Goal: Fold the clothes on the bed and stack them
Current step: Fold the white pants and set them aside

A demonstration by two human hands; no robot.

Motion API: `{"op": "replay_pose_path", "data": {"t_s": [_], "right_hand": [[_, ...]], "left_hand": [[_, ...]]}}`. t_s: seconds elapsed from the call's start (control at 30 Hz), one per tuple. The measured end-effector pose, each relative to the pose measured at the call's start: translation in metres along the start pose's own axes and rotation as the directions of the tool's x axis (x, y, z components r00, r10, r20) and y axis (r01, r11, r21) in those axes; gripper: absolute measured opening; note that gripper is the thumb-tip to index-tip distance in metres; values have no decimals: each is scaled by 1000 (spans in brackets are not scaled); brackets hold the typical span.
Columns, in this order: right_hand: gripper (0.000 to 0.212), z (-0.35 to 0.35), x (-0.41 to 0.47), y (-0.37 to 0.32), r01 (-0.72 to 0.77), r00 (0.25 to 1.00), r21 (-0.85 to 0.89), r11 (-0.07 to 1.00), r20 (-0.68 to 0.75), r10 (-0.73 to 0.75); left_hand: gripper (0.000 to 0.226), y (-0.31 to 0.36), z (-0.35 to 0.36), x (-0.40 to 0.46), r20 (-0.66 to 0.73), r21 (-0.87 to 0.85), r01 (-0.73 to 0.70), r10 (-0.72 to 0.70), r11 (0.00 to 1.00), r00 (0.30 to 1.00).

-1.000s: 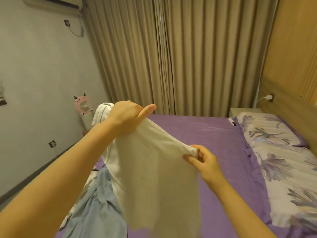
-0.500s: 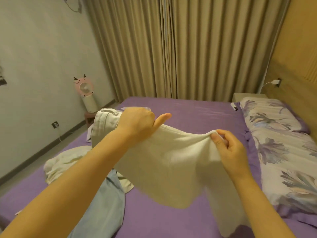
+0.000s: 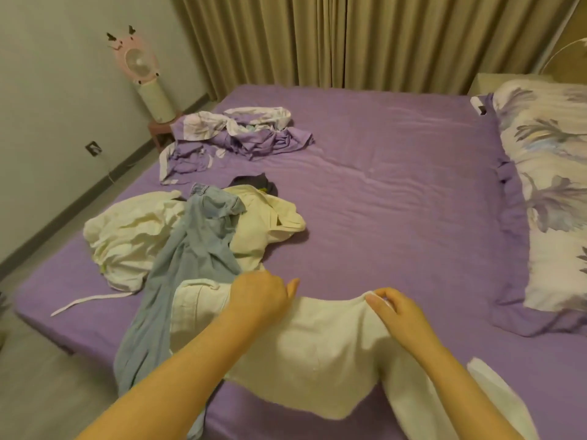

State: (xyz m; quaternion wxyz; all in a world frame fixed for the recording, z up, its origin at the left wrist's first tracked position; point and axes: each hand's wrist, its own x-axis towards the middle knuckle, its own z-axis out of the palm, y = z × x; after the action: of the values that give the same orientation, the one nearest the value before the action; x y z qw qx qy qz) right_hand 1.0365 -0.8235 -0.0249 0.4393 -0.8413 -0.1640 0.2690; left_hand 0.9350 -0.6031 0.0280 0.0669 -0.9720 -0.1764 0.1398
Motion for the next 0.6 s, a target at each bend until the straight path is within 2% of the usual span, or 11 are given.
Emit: {"op": "replay_pose_path", "data": {"t_s": [0.13,0.37,0.5,0.6], "right_hand": [[23,91,10,55,-141,981,-131,981,115,157],[30,168,72,48,-133,972,-186,973,170,166],[36,194,136,54,-154,981,-244,957,80,178],[37,210,171,63,-191,982,-303,934,-51,184]], "left_hand": [[61,-34,96,1,199,-17,24,-20,1000,980],[59,-103,166,45,341,50,-64,43,997,939],[59,-131,199,104,242,23,-19,12,1000,970],[60,-140,232,141,112,-125,-23,37,992,993]]}}
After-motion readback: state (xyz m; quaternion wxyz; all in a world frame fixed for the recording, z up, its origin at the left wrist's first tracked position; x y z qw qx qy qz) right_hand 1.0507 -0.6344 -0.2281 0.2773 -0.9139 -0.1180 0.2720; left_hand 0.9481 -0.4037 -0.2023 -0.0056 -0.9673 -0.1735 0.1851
